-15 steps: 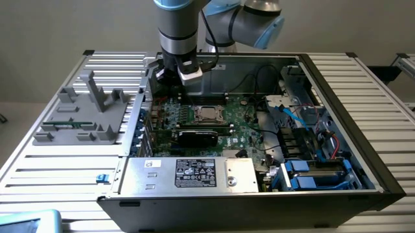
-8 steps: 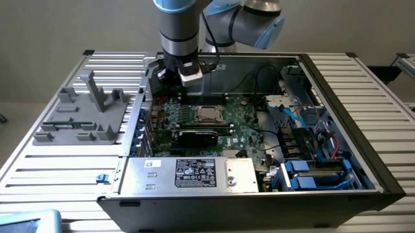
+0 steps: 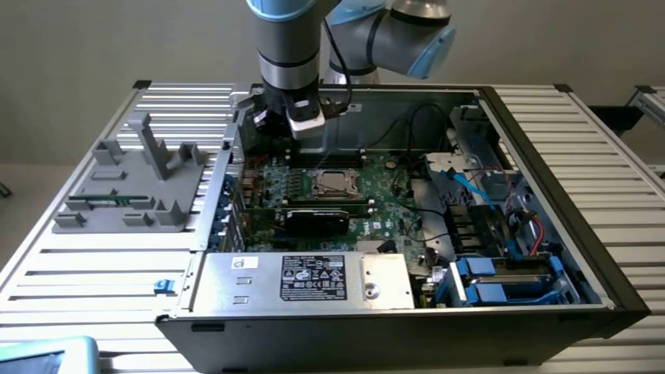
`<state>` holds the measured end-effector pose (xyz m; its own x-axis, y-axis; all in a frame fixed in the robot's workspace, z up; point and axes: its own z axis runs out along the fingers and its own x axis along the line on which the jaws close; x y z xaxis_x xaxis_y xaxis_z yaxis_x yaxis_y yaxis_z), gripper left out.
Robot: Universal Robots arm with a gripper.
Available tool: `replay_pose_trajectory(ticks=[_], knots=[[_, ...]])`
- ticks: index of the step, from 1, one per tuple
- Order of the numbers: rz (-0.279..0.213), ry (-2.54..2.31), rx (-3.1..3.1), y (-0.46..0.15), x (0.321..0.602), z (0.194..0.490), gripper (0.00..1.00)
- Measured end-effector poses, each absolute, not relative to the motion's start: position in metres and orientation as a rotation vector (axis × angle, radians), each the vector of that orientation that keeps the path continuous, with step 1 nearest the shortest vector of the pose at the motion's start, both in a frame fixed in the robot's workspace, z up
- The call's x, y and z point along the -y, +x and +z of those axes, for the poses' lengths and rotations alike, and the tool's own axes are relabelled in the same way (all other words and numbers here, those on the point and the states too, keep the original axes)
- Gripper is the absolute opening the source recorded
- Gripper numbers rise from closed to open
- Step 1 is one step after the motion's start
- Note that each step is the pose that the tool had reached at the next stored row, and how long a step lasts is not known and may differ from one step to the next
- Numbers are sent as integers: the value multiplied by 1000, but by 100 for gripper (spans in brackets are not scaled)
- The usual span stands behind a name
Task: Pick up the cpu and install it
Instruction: 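Install the first cpu locking lever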
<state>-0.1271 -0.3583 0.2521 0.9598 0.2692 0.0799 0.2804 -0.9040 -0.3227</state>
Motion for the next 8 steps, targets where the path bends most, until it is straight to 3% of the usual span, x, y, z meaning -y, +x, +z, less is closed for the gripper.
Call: replay_pose_trajectory(ticks=[8], knots=[[-49,-2776,391,-118,358,251,12]])
